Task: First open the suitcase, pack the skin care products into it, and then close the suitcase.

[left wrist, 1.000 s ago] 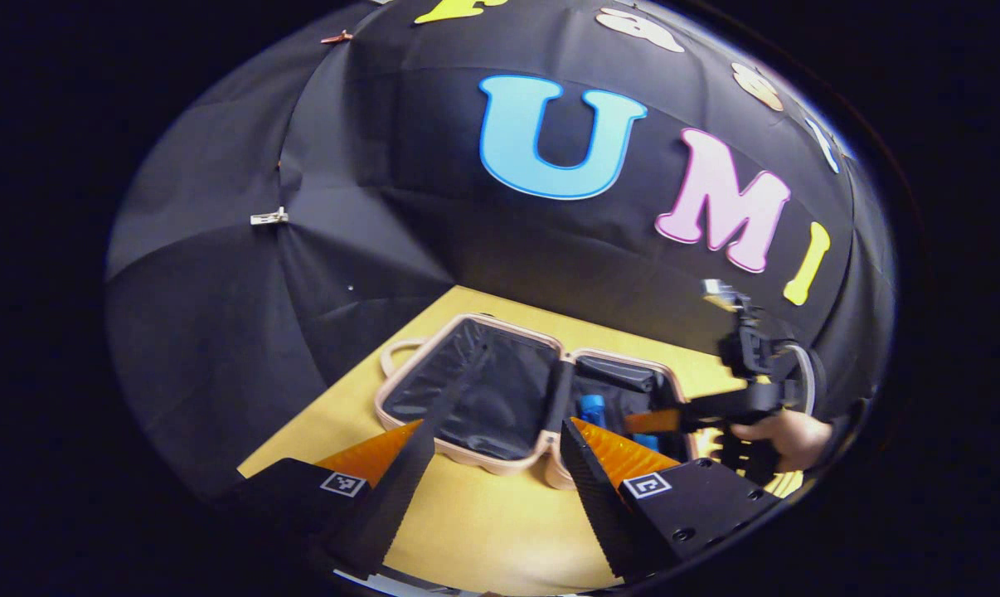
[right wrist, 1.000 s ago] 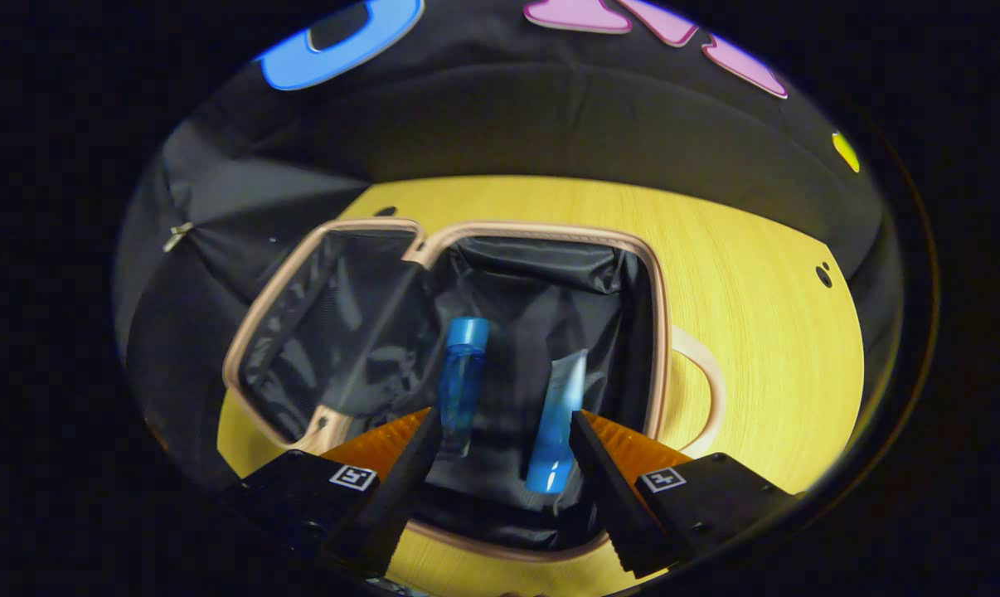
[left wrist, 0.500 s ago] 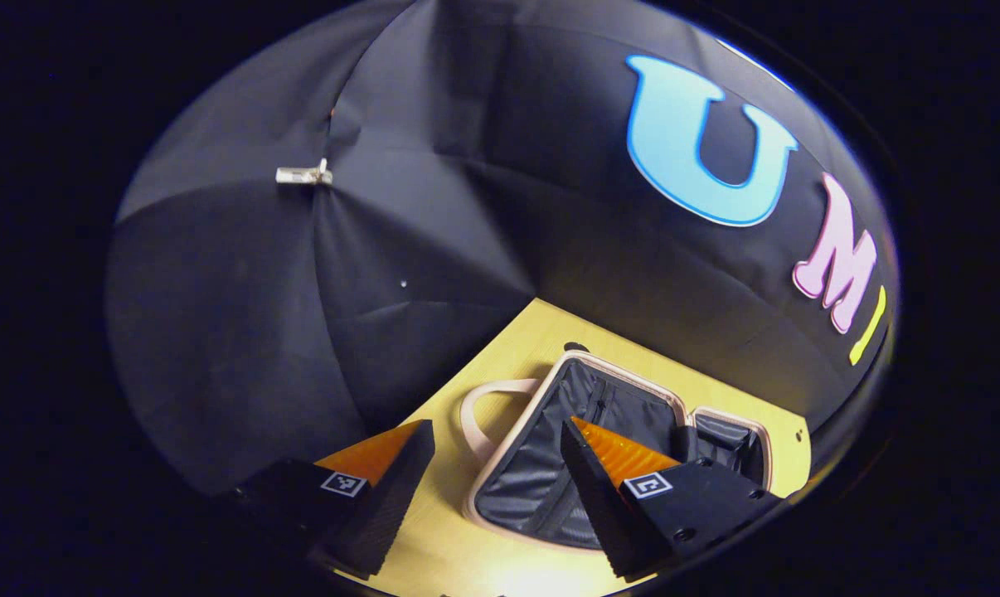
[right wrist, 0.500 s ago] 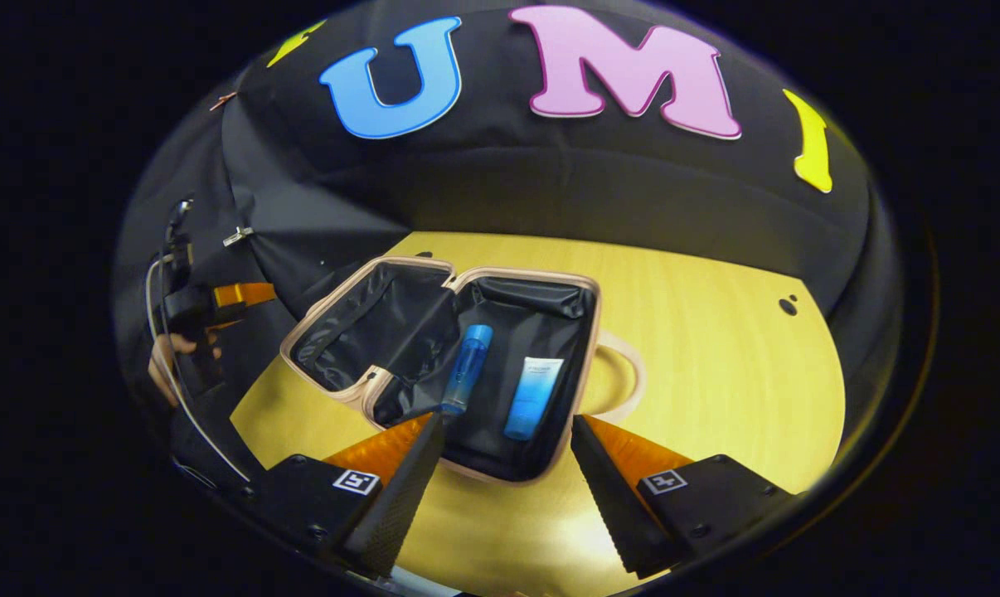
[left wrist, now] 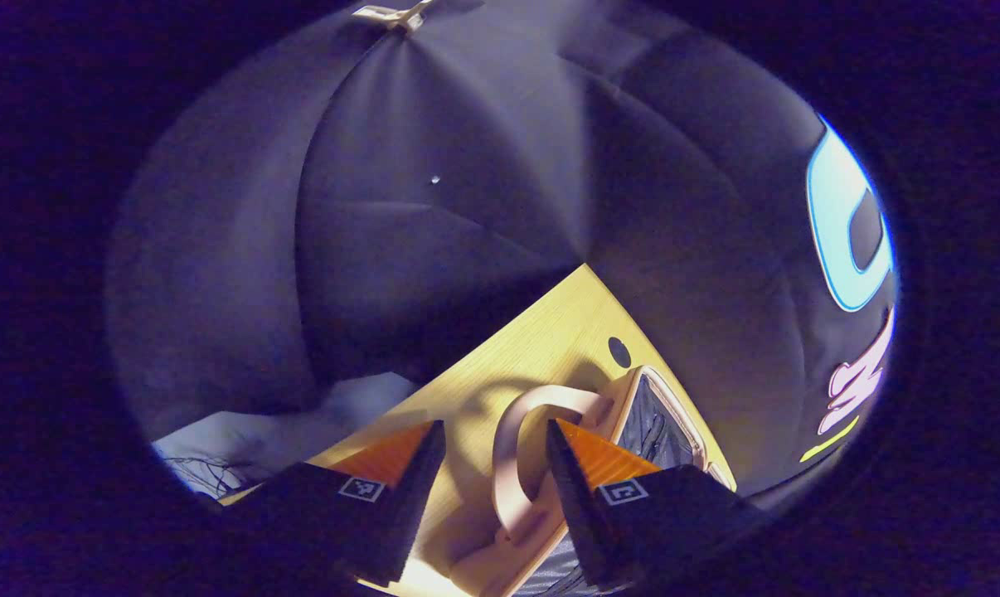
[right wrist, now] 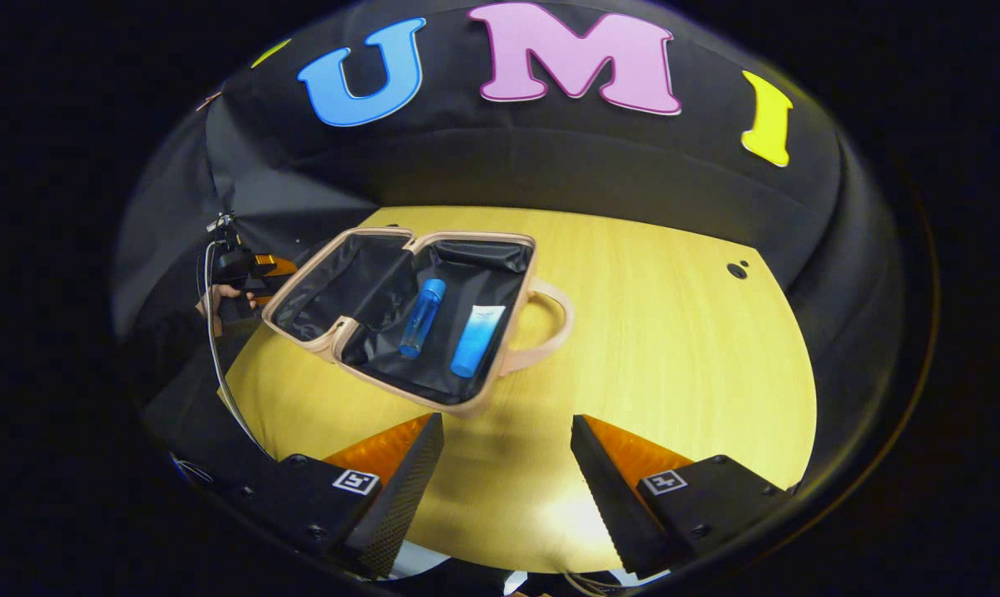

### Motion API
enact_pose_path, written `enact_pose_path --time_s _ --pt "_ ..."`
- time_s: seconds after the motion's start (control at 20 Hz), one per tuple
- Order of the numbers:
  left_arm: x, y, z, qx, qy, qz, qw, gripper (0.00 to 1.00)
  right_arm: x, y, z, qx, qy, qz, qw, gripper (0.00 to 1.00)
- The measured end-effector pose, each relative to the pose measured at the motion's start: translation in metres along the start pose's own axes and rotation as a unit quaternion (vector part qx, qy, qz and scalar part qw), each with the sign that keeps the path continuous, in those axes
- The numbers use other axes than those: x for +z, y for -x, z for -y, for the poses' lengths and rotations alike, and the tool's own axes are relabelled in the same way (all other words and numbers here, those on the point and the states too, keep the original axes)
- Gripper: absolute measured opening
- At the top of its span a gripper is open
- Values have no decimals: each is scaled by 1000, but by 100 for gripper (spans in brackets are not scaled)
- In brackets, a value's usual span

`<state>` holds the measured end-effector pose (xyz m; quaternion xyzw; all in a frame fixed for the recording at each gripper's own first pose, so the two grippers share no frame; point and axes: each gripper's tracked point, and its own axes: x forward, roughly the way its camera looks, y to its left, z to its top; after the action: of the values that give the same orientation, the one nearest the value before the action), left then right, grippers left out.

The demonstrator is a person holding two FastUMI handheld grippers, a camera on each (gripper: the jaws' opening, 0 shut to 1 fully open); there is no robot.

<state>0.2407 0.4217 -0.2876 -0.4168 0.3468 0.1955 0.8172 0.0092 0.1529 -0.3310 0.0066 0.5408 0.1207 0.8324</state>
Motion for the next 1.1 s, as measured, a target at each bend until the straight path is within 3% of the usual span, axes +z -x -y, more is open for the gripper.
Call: enact_pose_path --time_s 0.15,0.2,0.3,0.55,0.75,0.95,1.1 --pt "-8 -3 -2 -19 35 -27 999 60 -17 3 13 -16 -23 -16 999 98" --pt "-8 -5 1 -23 42 -24 999 30 -21 2 17 -22 -26 -22 999 98" --pt "-3 3 9 -30 30 -12 999 16 -24 4 24 -27 -33 -27 999 98" --pt "26 54 52 -12 -94 35 995 6 -5 8 38 -37 -15 5 999 98" --pt "42 133 150 -48 -165 89 981 6 -4 12 36 -13 -17 8 1000 98" --pt "-3 201 263 -91 -217 116 965 6 13 19 47 15 17 40 999 98" --pt "-68 230 340 -139 -224 108 959 6 36 39 77 25 15 88 996 98"
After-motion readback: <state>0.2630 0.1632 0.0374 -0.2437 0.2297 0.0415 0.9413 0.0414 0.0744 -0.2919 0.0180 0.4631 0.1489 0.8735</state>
